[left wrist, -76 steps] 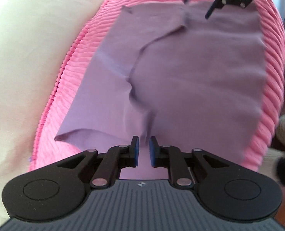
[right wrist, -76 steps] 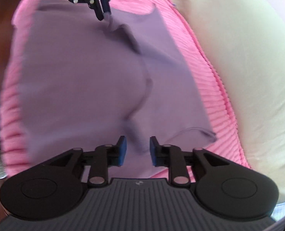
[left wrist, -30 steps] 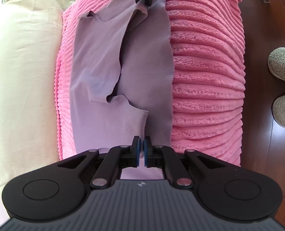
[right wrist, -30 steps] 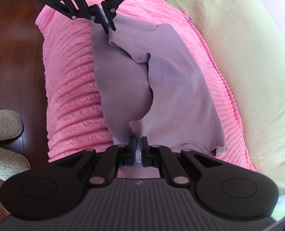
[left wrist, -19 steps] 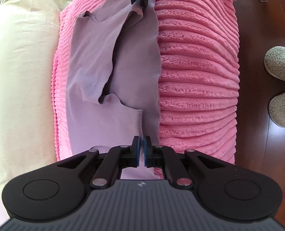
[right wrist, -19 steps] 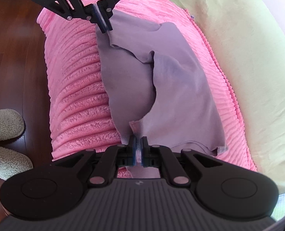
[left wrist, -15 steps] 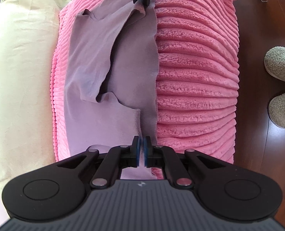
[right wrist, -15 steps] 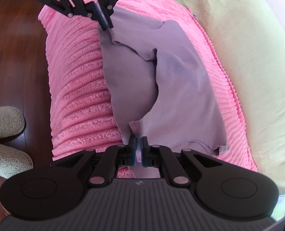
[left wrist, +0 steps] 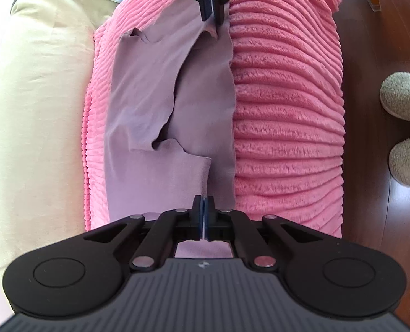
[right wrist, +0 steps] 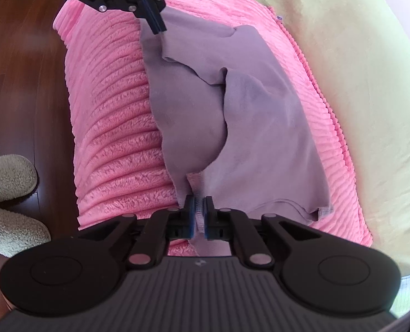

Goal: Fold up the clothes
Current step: 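Fold the hem up toward the straps with both grippers and lay it down, then open both grippers and release the folded tank top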

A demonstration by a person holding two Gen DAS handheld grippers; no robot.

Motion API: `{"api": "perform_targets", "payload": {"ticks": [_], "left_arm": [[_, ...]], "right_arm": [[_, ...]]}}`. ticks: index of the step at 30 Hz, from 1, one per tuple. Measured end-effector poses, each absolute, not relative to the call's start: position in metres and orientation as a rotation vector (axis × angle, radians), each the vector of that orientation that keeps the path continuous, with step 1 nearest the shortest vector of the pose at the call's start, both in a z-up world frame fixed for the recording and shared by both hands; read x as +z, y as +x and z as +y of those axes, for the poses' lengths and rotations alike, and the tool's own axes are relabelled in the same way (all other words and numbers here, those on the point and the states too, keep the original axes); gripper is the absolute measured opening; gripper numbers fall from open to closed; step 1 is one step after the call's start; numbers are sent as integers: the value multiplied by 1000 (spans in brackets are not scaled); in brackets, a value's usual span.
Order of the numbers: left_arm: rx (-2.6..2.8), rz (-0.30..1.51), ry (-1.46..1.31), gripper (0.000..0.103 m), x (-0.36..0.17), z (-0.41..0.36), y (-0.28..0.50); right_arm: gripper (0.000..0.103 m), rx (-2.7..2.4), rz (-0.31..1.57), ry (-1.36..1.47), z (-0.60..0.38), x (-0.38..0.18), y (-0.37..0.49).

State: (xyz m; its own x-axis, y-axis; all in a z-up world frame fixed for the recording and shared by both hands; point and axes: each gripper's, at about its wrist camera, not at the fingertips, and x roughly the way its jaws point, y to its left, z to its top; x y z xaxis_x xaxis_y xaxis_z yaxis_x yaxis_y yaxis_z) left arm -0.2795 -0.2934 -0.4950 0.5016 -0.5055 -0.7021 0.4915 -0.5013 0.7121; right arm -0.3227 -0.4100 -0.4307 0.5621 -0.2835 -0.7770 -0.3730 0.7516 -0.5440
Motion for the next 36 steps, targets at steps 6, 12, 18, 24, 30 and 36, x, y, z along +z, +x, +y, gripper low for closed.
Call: {"api": "perform_targets", "payload": {"ticks": [6, 12, 18, 24, 30, 36], "left_arm": [[-1228, -6, 1709, 0, -497, -294, -282], [-1233, 9, 1708, 0, -502, -294, -282], [-1240, 22, 1720, 0, -511, -292, -283], [-1268, 101, 1666, 2, -478, -284, -279], [-1171, 250, 1437, 6, -457, -322, -247], [-1178, 282, 1443, 8, -482, -340, -240]], "right_arm": [[3, 63, 1007, -743, -410, -431, -324], [3, 66, 1017, -748, -408, -433, -323], [5, 73, 1050, -770, -405, -438, -321], [18, 23, 1024, -666, -410, -403, -319], [18, -90, 964, -386, -438, -387, -292], [18, -105, 1057, -294, -448, -415, -287]]}}
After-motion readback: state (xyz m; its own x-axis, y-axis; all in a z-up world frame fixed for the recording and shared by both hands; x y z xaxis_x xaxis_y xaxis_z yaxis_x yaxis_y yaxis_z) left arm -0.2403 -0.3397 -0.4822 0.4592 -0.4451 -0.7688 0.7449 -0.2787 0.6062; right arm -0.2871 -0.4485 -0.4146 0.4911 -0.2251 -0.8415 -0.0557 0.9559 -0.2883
